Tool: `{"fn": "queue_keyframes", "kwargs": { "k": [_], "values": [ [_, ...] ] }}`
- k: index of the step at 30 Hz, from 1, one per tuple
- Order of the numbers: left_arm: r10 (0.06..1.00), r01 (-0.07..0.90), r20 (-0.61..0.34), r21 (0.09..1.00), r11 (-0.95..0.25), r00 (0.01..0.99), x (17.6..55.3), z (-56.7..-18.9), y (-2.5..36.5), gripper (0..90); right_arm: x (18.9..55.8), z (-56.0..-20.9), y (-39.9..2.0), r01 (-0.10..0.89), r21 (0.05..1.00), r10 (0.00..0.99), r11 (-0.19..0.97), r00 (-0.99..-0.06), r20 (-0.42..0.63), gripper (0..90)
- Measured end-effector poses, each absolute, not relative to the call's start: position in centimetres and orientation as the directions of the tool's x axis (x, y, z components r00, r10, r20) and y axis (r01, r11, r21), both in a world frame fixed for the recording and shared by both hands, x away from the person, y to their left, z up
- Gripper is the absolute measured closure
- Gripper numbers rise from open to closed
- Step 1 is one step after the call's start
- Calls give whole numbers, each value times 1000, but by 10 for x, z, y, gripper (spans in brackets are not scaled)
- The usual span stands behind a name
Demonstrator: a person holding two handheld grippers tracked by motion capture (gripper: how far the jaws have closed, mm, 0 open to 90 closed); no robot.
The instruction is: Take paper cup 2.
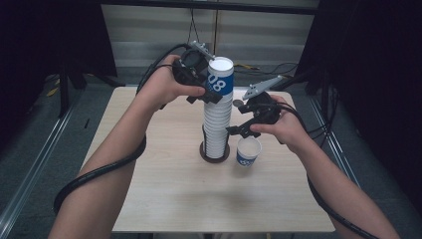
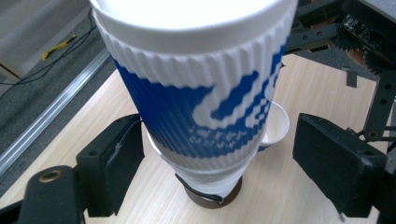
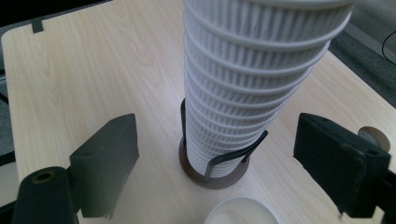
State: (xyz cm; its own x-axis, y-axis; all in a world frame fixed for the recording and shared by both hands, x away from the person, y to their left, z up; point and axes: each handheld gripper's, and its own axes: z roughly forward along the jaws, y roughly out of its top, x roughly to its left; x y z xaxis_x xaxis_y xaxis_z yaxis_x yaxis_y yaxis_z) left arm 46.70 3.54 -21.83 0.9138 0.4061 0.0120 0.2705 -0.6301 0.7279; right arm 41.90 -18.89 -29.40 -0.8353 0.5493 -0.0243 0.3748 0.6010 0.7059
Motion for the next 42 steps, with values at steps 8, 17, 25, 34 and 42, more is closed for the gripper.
{"fn": "queue_keyframes", "kwargs": {
  "k": [8, 17, 25, 34, 42],
  "values": [
    [415, 279, -12, 759, -588, 910, 469, -216, 36, 277, 422, -289, -186, 381, 726, 573, 572, -820, -21, 129],
    [400, 262, 1, 753, -604, 917, 467, -215, 35, 283, 426, -283, -183, 385, 754, 594, 533, -804, -9, 125],
    [392, 258, 1, 752, -607, 920, 467, -216, 35, 290, 435, -282, -178, 401, 783, 635, 475, -773, 10, 121],
    [400, 260, 16, 737, -624, 916, 471, -228, 28, 180, 440, -285, -171, 419, 801, 656, 429, -754, 43, 151],
    [440, 286, 4, 754, -591, 898, 477, -235, 17, 171, 439, -287, -172, 404, 802, 651, 440, -759, 25, 202]
  ]
}}
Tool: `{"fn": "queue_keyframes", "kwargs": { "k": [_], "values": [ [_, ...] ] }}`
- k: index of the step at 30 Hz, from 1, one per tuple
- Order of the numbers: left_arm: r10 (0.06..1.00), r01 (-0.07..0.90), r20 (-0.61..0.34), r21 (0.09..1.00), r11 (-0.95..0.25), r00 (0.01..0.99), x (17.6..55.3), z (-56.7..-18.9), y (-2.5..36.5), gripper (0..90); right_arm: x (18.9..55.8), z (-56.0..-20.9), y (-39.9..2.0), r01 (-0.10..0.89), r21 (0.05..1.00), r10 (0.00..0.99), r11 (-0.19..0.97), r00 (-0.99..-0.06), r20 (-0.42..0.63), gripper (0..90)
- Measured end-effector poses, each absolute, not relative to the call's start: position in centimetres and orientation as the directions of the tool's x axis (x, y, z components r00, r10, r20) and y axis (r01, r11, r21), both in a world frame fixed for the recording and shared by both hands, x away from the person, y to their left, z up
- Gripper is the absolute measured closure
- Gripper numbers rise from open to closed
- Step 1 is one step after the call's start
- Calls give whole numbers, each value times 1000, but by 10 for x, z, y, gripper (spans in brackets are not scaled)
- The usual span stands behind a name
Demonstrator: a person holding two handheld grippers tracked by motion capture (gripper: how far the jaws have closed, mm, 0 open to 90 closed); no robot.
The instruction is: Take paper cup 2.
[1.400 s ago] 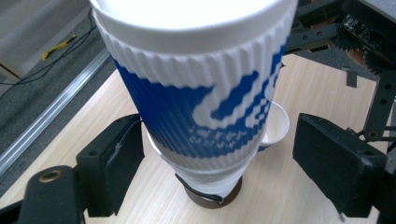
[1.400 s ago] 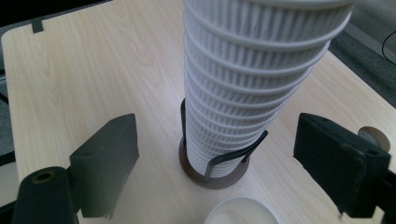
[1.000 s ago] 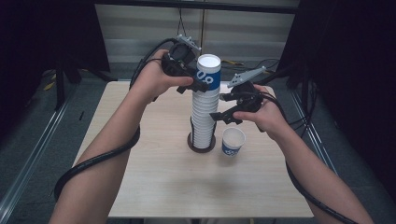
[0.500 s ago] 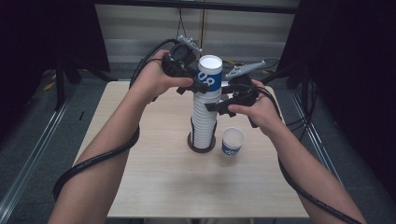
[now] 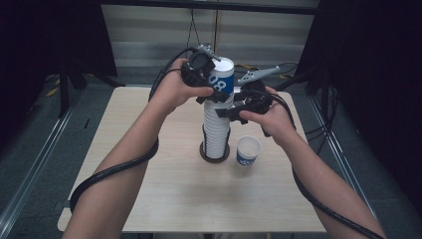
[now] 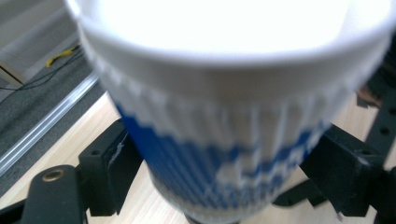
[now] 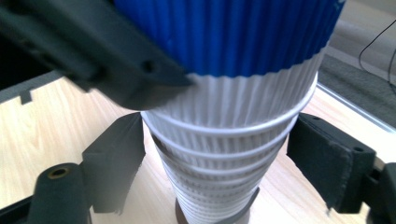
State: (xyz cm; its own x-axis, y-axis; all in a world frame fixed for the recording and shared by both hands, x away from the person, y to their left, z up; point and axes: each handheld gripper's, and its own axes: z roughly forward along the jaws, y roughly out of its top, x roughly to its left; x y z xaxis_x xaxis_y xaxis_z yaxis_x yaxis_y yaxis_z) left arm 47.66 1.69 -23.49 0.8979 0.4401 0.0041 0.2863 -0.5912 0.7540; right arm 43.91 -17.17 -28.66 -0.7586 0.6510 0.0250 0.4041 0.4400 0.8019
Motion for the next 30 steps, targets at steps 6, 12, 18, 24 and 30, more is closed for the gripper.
{"fn": "queue_keyframes", "kwargs": {
  "k": [6, 12, 18, 24, 30],
  "values": [
    [448, 307, -10, 741, -597, 894, 477, -232, 15, 183, 438, -287, -172, 404, 801, 653, 441, -757, 23, 212],
    [454, 321, -22, 738, -594, 891, 476, -230, 16, 189, 438, -288, -172, 398, 807, 651, 437, -759, 23, 208],
    [465, 335, -28, 734, -591, 885, 475, -229, 16, 191, 438, -289, -171, 394, 810, 650, 434, -760, 21, 204],
    [470, 343, -37, 734, -586, 882, 476, -229, 18, 192, 438, -289, -170, 392, 812, 650, 433, -760, 21, 182],
    [457, 317, -21, 749, -581, 889, 473, -231, 16, 188, 440, -292, -168, 396, 817, 657, 419, -753, 28, 153]
  ]
}}
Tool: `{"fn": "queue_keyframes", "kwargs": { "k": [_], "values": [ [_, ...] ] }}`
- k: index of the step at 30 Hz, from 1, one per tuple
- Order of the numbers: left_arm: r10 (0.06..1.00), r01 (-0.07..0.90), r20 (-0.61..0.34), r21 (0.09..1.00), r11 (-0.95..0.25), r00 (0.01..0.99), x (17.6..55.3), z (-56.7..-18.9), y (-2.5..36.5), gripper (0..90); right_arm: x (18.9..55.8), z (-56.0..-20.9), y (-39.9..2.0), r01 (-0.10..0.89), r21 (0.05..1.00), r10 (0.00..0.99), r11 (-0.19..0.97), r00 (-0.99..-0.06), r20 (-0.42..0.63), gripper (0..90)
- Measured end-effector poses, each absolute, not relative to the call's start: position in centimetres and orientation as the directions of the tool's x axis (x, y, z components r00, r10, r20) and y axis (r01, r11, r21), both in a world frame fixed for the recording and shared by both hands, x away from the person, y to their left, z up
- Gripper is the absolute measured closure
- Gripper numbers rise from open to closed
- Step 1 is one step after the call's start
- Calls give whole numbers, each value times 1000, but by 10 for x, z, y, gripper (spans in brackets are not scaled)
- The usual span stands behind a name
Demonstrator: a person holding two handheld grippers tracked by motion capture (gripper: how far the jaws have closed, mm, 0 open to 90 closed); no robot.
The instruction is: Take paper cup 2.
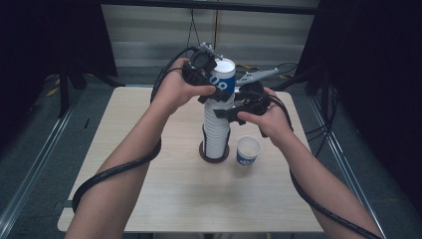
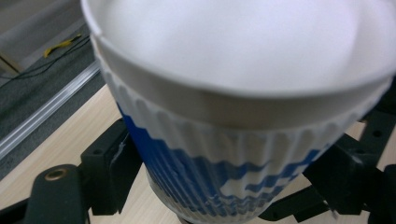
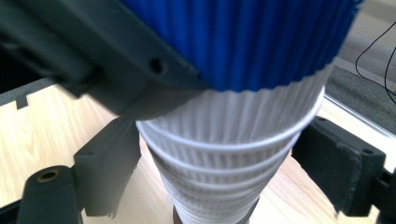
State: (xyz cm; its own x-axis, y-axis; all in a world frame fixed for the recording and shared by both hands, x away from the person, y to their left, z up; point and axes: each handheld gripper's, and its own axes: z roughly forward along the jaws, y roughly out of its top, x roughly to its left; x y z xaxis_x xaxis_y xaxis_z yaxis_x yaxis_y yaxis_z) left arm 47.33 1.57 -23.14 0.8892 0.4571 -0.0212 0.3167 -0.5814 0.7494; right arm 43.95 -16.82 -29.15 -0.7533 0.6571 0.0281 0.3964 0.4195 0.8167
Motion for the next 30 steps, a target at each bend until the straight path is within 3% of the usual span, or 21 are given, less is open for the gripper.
{"fn": "queue_keyframes", "kwargs": {
  "k": [5, 10, 30],
  "values": [
    [452, 295, 13, 742, -602, 892, 473, -240, 16, 148, 439, -293, -169, 394, 822, 660, 411, -751, 30, 170],
    [476, 330, -20, 747, -578, 879, 477, -249, 18, 122, 439, -292, -169, 388, 827, 658, 406, -753, 30, 175],
    [488, 361, -34, 717, -596, 872, 476, -245, 13, 132, 441, -296, -167, 392, 833, 666, 391, -745, 38, 159]
  ]
}}
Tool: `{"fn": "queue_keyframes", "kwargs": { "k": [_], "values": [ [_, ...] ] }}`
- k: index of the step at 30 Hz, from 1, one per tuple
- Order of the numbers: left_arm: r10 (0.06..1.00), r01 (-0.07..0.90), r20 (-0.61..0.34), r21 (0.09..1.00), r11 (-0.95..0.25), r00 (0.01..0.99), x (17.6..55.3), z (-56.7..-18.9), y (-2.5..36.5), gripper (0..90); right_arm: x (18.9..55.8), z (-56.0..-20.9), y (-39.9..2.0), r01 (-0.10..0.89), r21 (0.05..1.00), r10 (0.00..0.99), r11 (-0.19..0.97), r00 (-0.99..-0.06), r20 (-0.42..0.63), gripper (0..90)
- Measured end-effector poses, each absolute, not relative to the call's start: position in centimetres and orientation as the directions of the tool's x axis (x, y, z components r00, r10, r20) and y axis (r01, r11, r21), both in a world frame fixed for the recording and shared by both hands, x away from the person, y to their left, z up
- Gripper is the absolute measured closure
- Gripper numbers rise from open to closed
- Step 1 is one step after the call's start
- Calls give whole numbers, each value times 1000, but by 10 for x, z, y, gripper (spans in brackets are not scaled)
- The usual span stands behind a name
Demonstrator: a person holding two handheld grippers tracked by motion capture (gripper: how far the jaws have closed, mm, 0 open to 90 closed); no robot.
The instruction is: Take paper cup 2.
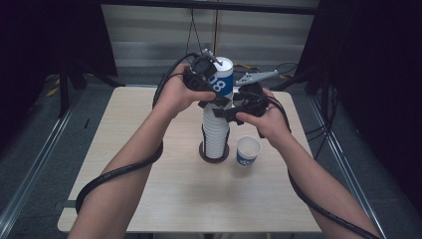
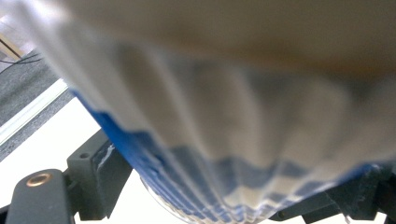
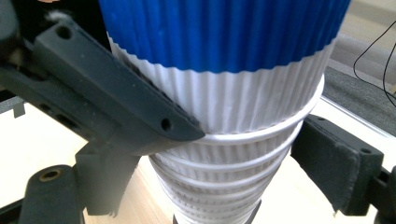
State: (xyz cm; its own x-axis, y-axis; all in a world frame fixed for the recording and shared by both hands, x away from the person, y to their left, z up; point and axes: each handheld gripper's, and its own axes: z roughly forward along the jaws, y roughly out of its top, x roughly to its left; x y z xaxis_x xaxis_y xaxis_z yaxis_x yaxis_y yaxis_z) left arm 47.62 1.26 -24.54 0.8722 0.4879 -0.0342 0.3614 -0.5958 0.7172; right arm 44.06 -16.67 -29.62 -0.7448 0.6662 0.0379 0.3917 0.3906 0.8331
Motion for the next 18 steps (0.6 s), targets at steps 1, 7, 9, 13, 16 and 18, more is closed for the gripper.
{"fn": "queue_keyframes", "kwargs": {
  "k": [1, 7, 9, 13, 16, 18],
  "values": [
    [491, 365, -37, 718, -593, 870, 476, -245, 12, 132, 441, -296, -167, 391, 833, 666, 391, -745, 37, 161],
    [496, 373, -42, 714, -592, 867, 477, -246, 13, 133, 440, -297, -166, 382, 830, 664, 405, -747, 20, 167],
    [498, 376, -42, 712, -594, 866, 476, -245, 13, 133, 440, -297, -165, 382, 830, 663, 407, -748, 19, 168],
    [499, 380, -43, 706, -598, 865, 476, -245, 13, 133, 440, -296, -165, 379, 828, 661, 412, -750, 15, 170],
    [498, 380, -43, 704, -601, 866, 476, -243, 13, 134, 439, -296, -165, 376, 828, 659, 416, -752, 10, 172],
    [499, 380, -41, 703, -601, 865, 476, -242, 13, 136, 439, -296, -165, 370, 828, 656, 420, -755, 4, 173]
  ]
}}
